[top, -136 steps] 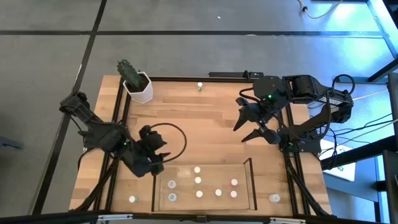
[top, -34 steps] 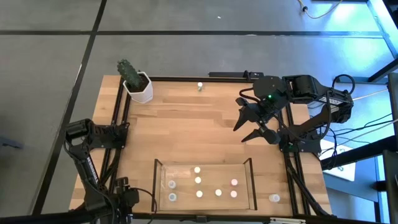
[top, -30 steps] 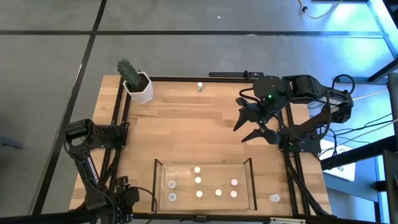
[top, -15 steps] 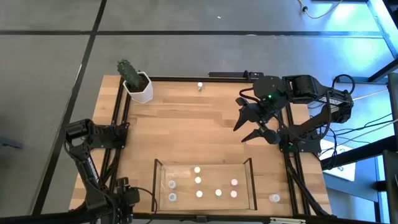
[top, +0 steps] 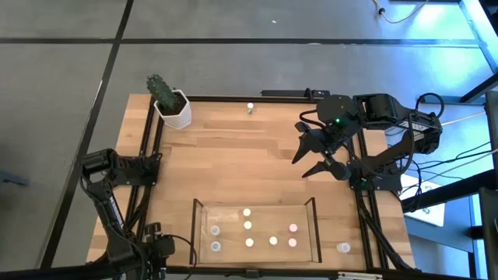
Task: Pick and place medicine bottles onto shelf by color
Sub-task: Put the bottom blue pill bottle on the shelf aligned with the other blue pill bottle
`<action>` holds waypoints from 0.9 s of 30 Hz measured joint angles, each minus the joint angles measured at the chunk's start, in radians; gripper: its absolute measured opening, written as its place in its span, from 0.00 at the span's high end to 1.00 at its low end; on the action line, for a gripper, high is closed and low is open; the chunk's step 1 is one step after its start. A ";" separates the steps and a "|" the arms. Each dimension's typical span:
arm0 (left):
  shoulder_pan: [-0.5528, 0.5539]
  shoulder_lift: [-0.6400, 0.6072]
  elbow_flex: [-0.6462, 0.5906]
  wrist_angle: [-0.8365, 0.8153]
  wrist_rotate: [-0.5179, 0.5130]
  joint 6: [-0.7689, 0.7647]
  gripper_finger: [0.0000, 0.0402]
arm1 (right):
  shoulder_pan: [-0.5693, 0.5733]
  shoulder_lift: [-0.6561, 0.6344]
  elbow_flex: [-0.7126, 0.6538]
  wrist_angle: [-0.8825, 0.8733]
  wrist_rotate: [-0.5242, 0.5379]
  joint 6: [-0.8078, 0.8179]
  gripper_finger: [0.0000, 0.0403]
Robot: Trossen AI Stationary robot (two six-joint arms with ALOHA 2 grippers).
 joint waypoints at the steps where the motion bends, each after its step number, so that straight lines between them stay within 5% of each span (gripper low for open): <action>1: 0.000 0.000 0.000 0.000 0.000 0.000 0.60 | 0.000 0.000 0.000 0.000 0.000 0.000 0.43; 12: 0.002 0.000 0.000 0.020 0.000 -0.002 0.75 | 0.000 0.000 0.000 0.000 0.000 0.000 0.43; 27: 0.007 -0.002 0.005 0.020 0.000 -0.104 0.76 | 0.000 0.000 0.000 0.000 0.000 0.000 0.43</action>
